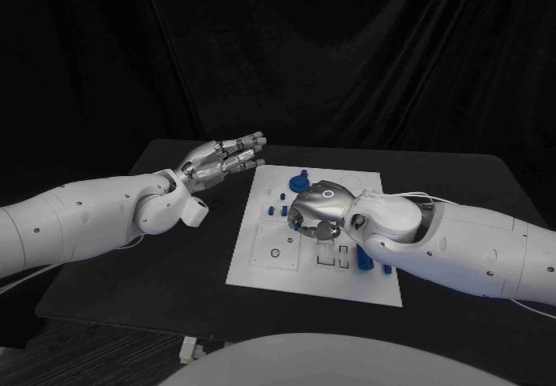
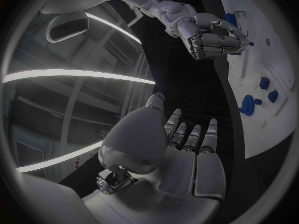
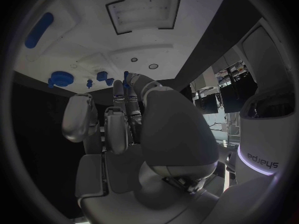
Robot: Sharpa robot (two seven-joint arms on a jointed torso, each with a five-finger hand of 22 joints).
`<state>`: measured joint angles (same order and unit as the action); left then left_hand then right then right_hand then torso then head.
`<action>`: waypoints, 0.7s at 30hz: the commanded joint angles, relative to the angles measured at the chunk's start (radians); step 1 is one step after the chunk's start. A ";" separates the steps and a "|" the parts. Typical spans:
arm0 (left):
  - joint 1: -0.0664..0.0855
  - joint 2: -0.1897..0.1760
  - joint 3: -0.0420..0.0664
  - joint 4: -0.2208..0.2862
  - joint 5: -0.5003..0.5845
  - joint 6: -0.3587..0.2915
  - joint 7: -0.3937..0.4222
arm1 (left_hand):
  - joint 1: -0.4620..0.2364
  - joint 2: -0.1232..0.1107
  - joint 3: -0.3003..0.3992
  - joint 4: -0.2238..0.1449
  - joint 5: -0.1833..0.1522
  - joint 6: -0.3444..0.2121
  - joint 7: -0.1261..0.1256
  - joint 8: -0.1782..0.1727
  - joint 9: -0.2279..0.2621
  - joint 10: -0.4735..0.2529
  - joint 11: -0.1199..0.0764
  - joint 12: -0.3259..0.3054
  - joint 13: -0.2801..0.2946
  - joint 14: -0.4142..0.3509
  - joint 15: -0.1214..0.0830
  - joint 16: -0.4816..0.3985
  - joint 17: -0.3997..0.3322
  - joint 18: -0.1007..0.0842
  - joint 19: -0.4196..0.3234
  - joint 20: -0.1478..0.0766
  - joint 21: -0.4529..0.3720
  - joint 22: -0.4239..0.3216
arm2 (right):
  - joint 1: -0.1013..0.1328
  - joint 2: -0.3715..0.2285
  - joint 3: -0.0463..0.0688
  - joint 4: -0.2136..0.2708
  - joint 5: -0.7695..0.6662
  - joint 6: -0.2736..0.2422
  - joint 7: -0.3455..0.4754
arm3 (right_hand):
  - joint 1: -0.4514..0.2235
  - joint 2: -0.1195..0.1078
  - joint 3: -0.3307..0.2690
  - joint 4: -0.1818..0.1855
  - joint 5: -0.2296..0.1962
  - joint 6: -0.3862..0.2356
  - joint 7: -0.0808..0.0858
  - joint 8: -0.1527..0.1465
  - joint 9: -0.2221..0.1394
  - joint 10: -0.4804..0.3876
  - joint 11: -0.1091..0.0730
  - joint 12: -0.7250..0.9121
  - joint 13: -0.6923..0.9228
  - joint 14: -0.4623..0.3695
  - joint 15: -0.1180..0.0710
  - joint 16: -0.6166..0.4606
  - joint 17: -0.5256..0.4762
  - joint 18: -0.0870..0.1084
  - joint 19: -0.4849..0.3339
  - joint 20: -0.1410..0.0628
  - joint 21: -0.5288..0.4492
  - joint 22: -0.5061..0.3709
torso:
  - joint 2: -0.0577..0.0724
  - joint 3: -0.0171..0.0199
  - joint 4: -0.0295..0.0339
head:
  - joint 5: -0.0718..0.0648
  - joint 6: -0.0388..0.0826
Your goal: Assemble the parts on the task board
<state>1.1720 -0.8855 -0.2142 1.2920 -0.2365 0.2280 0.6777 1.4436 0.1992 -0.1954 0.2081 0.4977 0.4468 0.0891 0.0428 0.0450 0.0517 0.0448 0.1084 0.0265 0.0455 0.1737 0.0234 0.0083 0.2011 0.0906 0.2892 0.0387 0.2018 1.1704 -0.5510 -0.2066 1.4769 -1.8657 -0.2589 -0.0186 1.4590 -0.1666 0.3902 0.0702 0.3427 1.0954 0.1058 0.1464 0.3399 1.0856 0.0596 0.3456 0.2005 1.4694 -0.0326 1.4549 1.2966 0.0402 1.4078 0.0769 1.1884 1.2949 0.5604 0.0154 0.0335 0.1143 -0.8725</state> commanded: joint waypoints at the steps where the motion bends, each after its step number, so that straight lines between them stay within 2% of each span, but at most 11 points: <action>1: -0.001 -0.001 0.001 0.003 0.007 0.011 0.102 | 0.007 -0.003 0.005 -0.010 0.018 0.003 -0.009 0.009 0.003 -0.004 0.003 0.017 -0.002 0.014 0.002 0.017 0.010 -0.023 0.007 -0.001 0.015 0.010 | -0.007 0.007 0.001 -0.003 -0.012 0.011 -0.015 | 0.010 0.026 0.011 -0.003 -0.009 0.015 0.007 0.013 0.015 0.023 -0.009 0.005 -0.001 0.031 0.009 -0.017 0.007 0.041 0.001 0.004 -0.013 0.168 | 0.000 0.0002 -0.0003 | 0.000 0.000; 14: -0.001 -0.006 0.001 0.006 0.007 0.009 0.102 | 0.004 -0.008 0.002 -0.009 0.019 0.004 -0.010 0.010 0.003 -0.003 0.003 0.019 -0.001 0.012 0.001 0.015 0.009 -0.024 0.001 -0.002 0.011 -0.003 | -0.023 0.030 0.001 -0.022 -0.013 0.004 -0.016 | 0.011 0.027 0.011 -0.004 -0.010 0.015 0.007 0.013 0.014 0.025 -0.009 0.005 -0.001 0.030 0.010 -0.018 0.006 0.041 0.001 0.005 -0.014 0.168 | 0.000 0.0002 -0.0014 | 0.006 0.000; 21: -0.001 -0.004 0.001 0.004 0.007 0.013 0.102 | 0.004 -0.008 0.001 -0.008 0.020 0.003 -0.010 0.010 0.003 -0.003 0.003 0.019 -0.001 0.012 0.001 0.016 0.009 -0.024 0.001 -0.003 0.011 -0.002 | -0.030 0.040 0.001 -0.031 -0.013 -0.001 -0.019 | 0.011 0.028 0.011 -0.005 -0.010 0.016 0.007 0.012 0.014 0.025 -0.009 0.005 -0.001 0.030 0.010 -0.018 0.005 0.041 0.001 0.005 -0.014 0.168 | -0.001 0.0001 -0.0001 | 0.004 0.000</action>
<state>1.1719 -0.8912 -0.2143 1.2951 -0.2363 0.2282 0.6777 1.4435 0.1991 -0.1954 0.2081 0.4977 0.4468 0.0890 0.0428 0.0450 0.0517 0.0448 0.1084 0.0265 0.0455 0.1737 0.0234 0.0083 0.2011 0.0903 0.2892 0.0386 0.2009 1.1434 -0.5125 -0.2064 1.4474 -1.8698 -0.2564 -0.0188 1.4590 -0.1666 0.3902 0.0702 0.3427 1.0955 0.1059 0.1464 0.3399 1.0887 0.0623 0.3456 0.2005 1.4693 -0.0326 1.4548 1.2966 0.0402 1.4078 0.0770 1.1884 1.2949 0.5598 0.0155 0.0324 0.1188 -0.8725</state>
